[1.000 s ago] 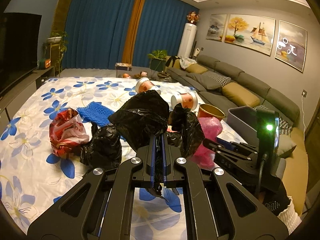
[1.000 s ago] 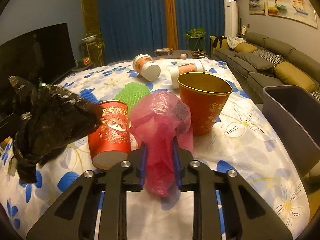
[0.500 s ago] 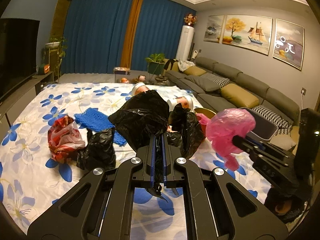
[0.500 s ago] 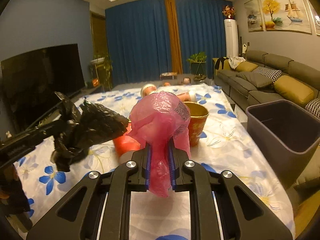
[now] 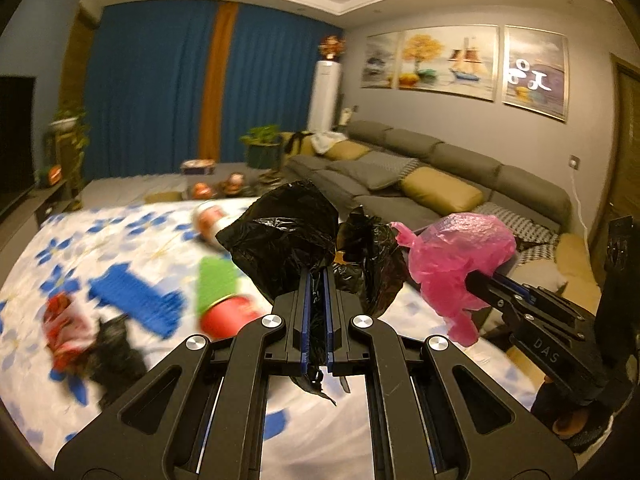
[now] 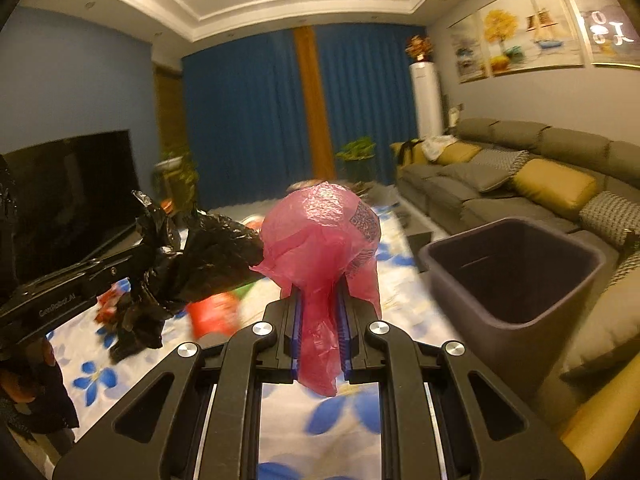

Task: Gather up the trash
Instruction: 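Drop the black bag and pink bag into the grey bin with both tools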

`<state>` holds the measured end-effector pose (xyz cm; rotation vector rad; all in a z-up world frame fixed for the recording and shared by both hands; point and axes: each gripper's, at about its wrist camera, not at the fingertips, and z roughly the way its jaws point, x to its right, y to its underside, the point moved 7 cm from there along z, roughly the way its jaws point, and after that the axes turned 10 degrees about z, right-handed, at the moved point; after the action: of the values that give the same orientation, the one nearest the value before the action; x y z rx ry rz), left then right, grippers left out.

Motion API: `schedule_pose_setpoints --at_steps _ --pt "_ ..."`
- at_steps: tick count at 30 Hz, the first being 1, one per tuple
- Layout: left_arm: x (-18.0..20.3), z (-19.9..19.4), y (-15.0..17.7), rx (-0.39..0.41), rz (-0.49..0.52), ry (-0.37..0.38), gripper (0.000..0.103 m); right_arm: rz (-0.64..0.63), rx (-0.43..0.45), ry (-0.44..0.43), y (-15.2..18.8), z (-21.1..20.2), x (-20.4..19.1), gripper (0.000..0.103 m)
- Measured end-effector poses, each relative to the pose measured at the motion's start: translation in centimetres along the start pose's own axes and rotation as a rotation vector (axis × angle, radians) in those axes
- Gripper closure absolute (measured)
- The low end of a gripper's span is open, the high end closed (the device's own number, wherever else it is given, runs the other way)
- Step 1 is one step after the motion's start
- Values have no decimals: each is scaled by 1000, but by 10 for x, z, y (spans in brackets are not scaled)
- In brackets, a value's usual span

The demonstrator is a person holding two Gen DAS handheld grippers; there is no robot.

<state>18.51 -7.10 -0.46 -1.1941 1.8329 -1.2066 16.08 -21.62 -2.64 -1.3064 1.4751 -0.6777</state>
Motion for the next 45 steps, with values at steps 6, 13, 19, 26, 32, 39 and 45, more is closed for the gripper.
schedule_pose_setpoints --at_steps 6,13,19,26,32,39,45 --pt "49 39 -38 48 33 84 98 52 84 116 -34 -4 54 87" --pt "96 96 -71 73 25 154 98 104 146 226 -60 1 110 87" --pt "126 137 -86 76 35 187 98 140 181 275 -69 3 133 87" --pt "145 170 -88 64 36 213 98 147 183 329 -71 14 151 87" --pt "153 189 -88 48 34 233 98 158 171 352 -71 24 164 87" --pt "160 201 -85 35 44 254 98 158 155 363 -75 33 164 87" --pt "166 213 -84 10 40 280 97 170 143 366 -76 39 164 87"
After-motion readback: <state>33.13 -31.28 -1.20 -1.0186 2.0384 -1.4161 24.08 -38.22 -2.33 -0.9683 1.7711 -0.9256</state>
